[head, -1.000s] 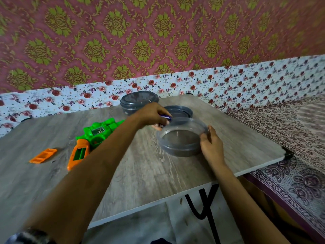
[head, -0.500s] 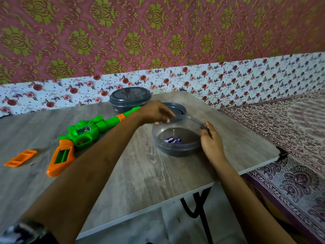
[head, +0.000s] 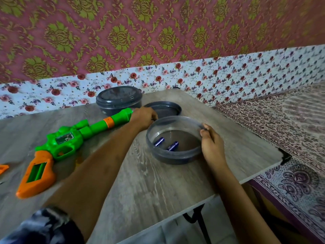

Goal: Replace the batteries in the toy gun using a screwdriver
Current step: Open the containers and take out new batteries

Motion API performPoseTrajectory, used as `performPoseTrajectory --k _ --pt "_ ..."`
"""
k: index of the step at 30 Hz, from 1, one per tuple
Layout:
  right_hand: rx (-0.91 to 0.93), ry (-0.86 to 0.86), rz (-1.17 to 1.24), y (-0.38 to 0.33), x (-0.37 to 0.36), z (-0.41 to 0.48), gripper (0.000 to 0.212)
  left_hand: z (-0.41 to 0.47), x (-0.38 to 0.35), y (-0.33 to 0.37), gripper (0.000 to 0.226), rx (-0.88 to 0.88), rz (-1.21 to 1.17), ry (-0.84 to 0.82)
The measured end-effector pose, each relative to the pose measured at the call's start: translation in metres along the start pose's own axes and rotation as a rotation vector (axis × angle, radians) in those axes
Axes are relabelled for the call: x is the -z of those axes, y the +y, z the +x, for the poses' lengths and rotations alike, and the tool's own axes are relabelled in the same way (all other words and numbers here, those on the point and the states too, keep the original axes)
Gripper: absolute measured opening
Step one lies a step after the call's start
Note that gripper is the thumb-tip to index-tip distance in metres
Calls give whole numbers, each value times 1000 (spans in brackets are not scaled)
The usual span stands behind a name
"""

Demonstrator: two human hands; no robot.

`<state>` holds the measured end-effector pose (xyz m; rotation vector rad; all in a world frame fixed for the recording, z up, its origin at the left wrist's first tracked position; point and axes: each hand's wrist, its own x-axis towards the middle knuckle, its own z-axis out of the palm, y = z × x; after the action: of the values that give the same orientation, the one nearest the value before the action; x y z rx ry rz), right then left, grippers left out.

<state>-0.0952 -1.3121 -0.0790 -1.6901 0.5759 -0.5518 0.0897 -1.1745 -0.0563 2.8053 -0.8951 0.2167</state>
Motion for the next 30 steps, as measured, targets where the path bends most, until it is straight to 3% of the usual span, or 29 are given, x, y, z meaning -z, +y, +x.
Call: performPoseTrajectory --k 11,15,16,18,21,25,30 --pt "-22 -16 14 0 -1 -2 39 -19 83 14 26 -104 -237 422" --pt "14 -9 -7 -4 -1 -10 38 -42 111 13 17 -36 -561 514" --pt "18 -1 -23 -5 -1 -13 38 -50 116 13 10 26 -747 499" --pt "25 6 -48 -7 -1 -17 38 -61 121 11 24 214 -1154 458" --pt "40 -4 -77 -10 -2 -24 39 -72 110 0 22 500 -1501 374" --pt "9 -45 -51 -10 1 -29 46 -88 74 -4 27 660 -1676 264" --pt "-77 -87 86 -10 8 -27 51 -100 46 -2 33 665 -1598 110"
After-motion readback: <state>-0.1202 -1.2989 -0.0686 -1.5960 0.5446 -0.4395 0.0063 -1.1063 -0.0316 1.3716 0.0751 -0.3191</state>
